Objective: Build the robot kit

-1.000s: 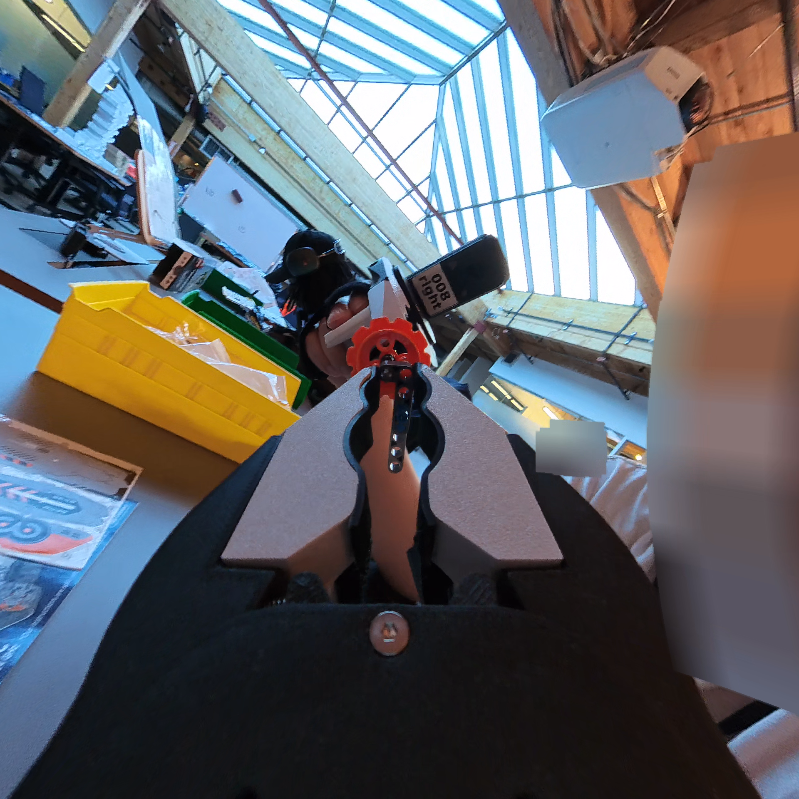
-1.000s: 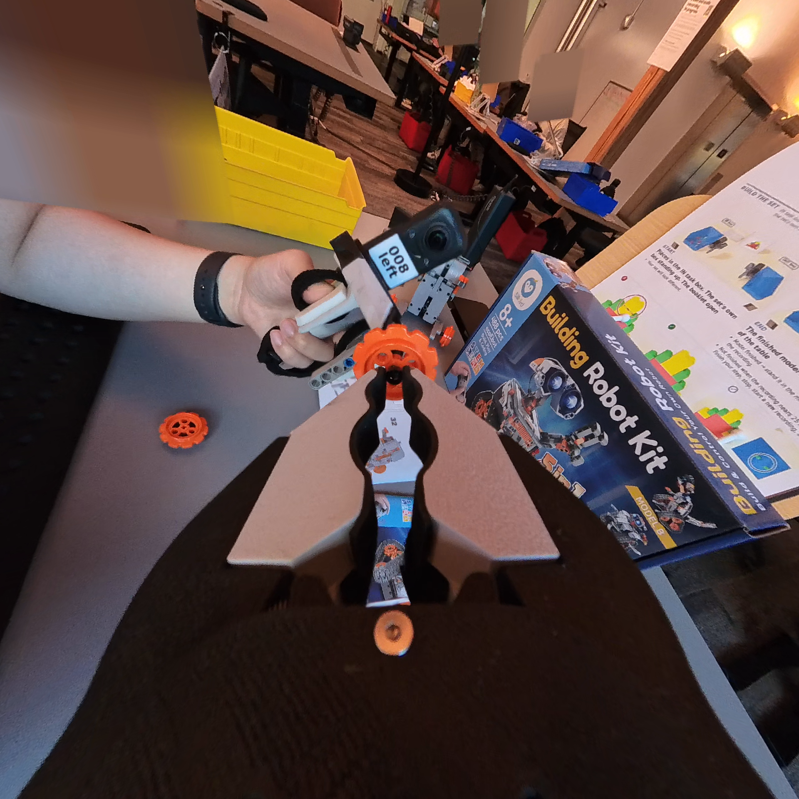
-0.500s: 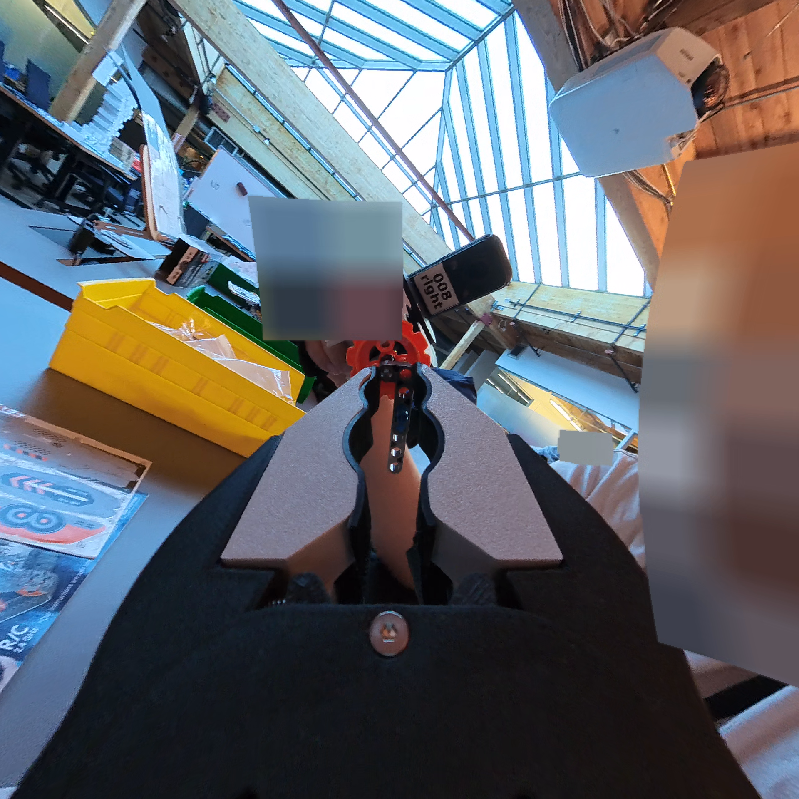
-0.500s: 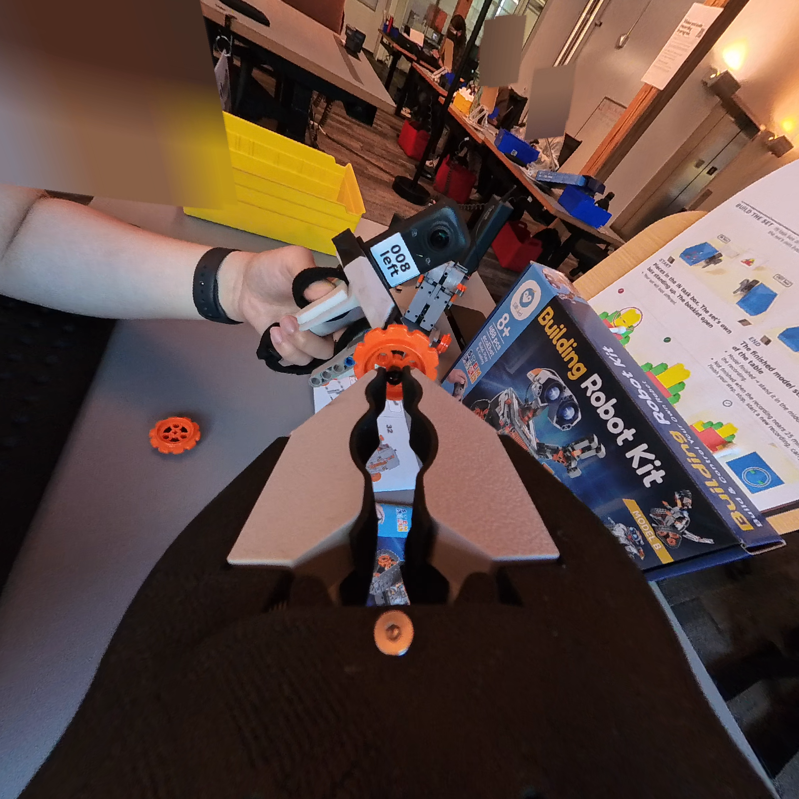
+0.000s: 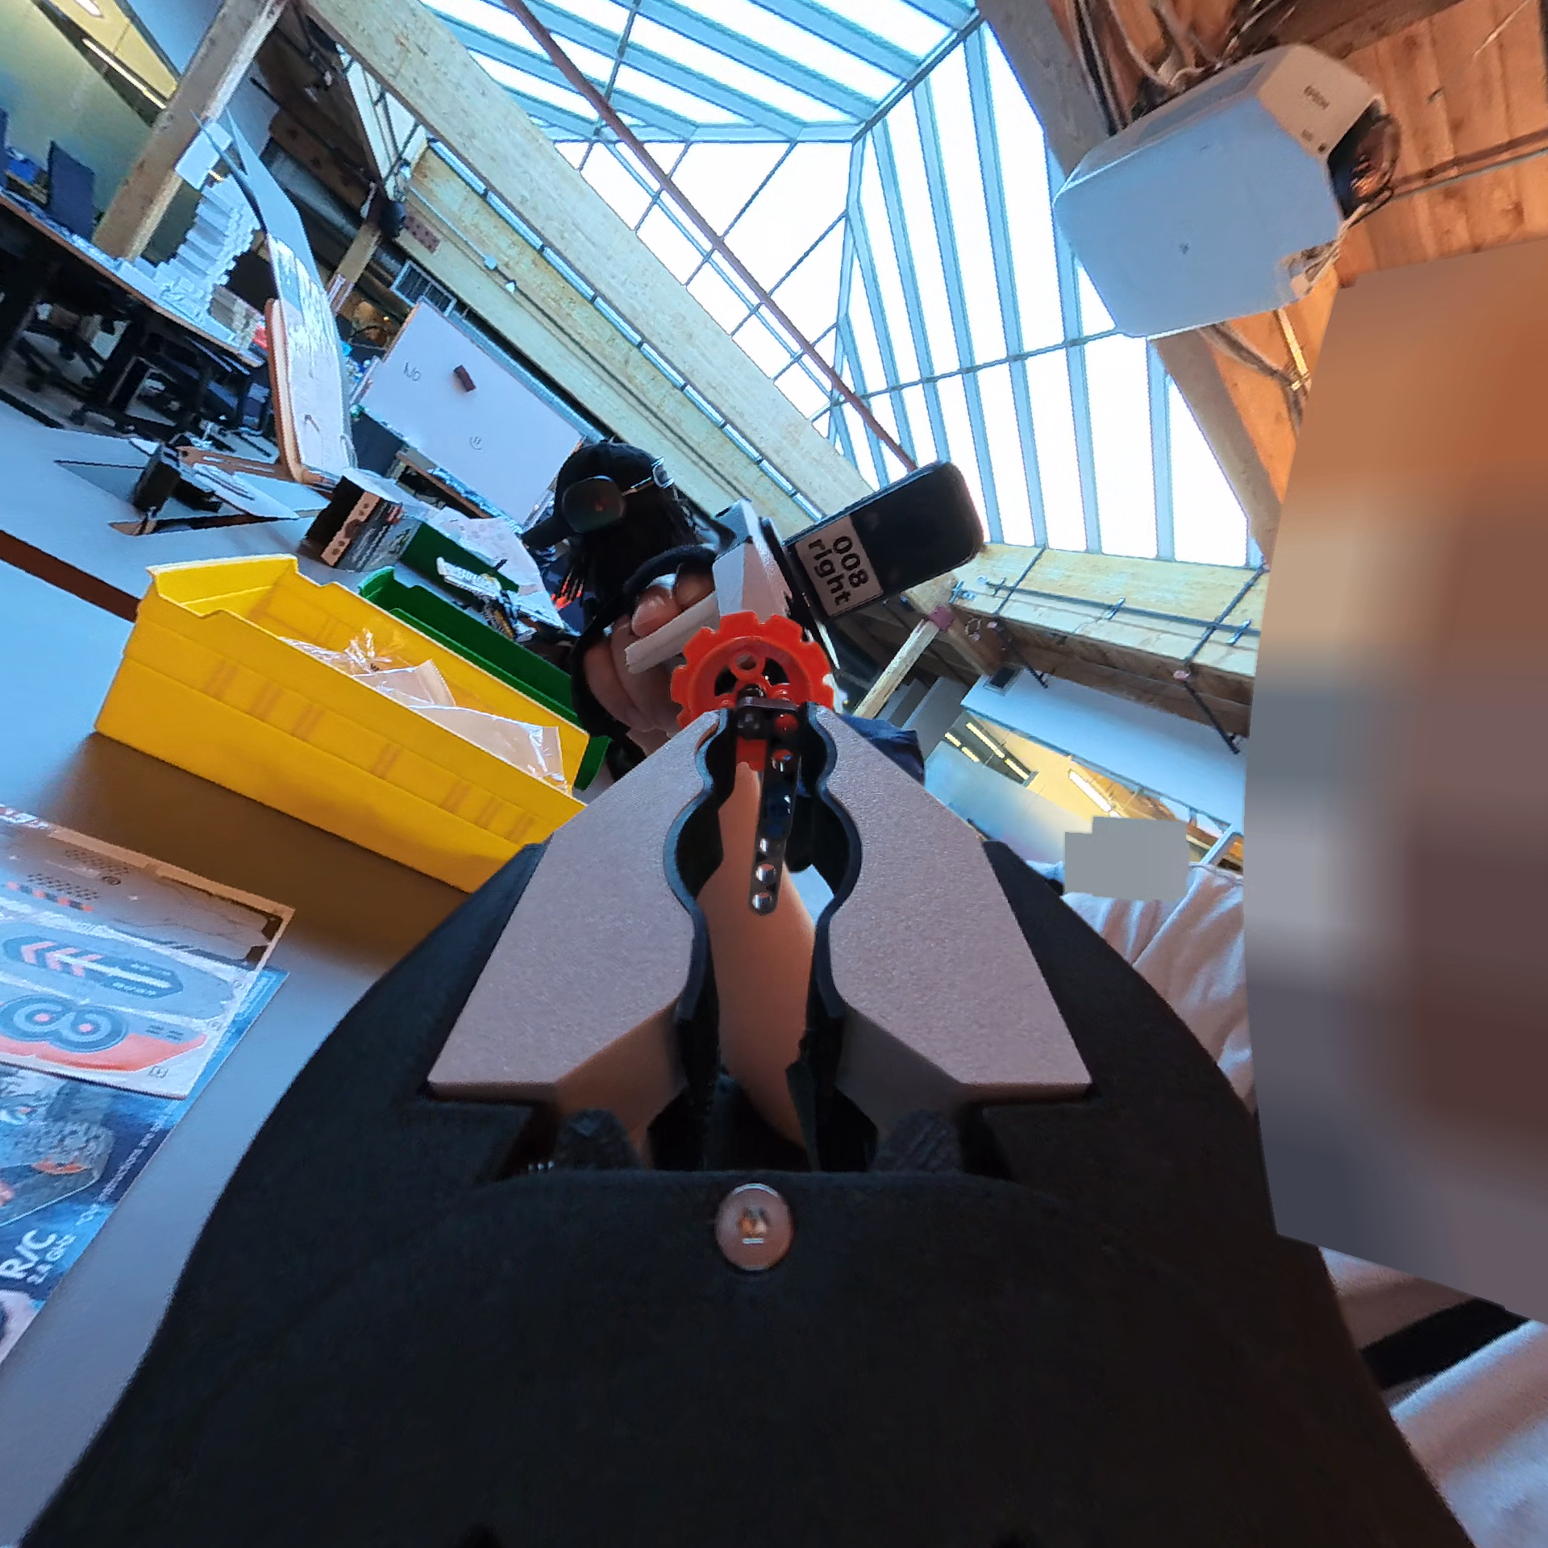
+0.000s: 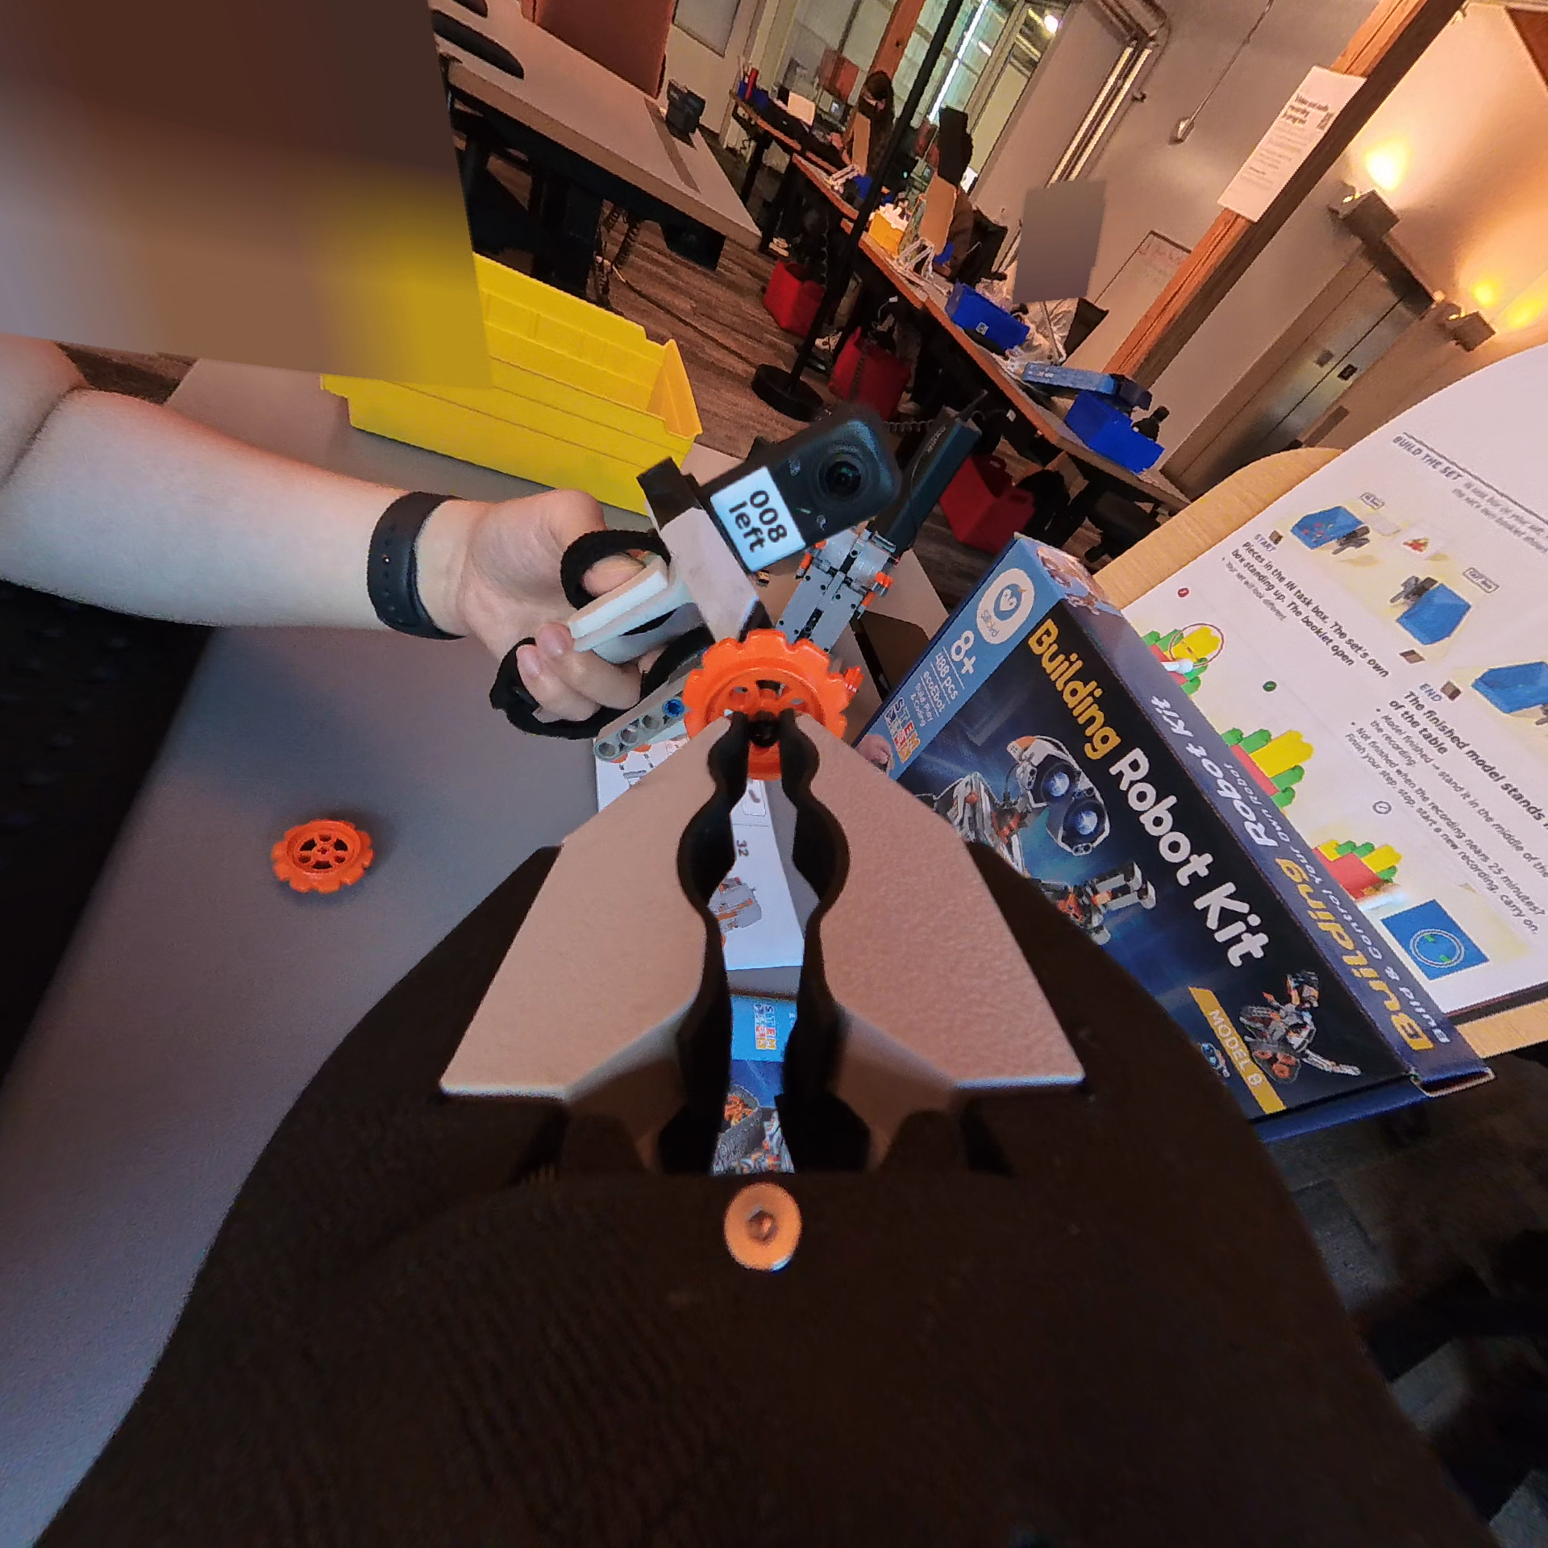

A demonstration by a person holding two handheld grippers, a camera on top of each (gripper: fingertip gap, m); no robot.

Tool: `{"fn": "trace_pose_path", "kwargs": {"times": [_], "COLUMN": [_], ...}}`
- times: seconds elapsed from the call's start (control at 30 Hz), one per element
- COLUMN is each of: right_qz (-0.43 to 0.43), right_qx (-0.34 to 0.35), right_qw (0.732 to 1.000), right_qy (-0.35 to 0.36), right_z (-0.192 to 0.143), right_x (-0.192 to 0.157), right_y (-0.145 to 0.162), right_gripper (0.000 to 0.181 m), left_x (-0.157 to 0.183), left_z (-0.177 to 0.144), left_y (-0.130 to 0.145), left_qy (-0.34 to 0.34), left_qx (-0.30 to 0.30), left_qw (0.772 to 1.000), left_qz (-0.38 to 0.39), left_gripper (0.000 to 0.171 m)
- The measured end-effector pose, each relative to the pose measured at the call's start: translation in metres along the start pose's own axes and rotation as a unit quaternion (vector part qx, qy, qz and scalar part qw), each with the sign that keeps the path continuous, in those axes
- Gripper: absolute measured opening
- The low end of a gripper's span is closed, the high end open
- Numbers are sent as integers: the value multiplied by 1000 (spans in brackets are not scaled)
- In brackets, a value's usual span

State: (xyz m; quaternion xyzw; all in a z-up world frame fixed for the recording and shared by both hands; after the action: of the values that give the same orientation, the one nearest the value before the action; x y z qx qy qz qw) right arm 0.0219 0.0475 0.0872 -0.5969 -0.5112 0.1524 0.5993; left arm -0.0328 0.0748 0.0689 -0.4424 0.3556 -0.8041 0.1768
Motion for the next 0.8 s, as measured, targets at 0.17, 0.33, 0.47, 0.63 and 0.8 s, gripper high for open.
{"fn": "trace_pose_path", "kwargs": {"times": [0.17,0.33,0.47,0.63,0.8], "right_qz": [-5,-14,-12,-6,-7], "right_qx": [0,30,41,36,32], "right_qw": [1000,999,999,999,999], "right_qy": [3,-4,-11,-13,-4], "right_z": [1,-1,-1,0,3], "right_x": [-2,-6,-7,-7,-4], "right_y": [-2,-15,-17,-15,-13], "right_gripper": [6,6,6,6,6], "left_x": [1,12,13,12,9], "left_z": [-1,0,0,0,-3], "left_y": [0,-1,0,1,-2], "left_qy": [11,49,63,55,53], "left_qx": [3,1,3,0,7], "left_qw": [1000,998,997,998,998], "left_qz": [-14,-28,-35,-29,-39], "left_gripper": [12,11,11,11,11]}}
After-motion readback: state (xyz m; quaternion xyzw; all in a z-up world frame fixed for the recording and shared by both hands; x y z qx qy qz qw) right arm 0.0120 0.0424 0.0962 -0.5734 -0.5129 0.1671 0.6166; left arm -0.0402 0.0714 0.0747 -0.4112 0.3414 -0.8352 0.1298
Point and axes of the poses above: each gripper's, where its closed fingertips meet, z out along the fingers, y out of its underside, x = y × z across the jaws, the point moved 3 cm from there along -z, back along the fingers, and after that the axes turned 1 degree about -x, right-handed, at the moved point
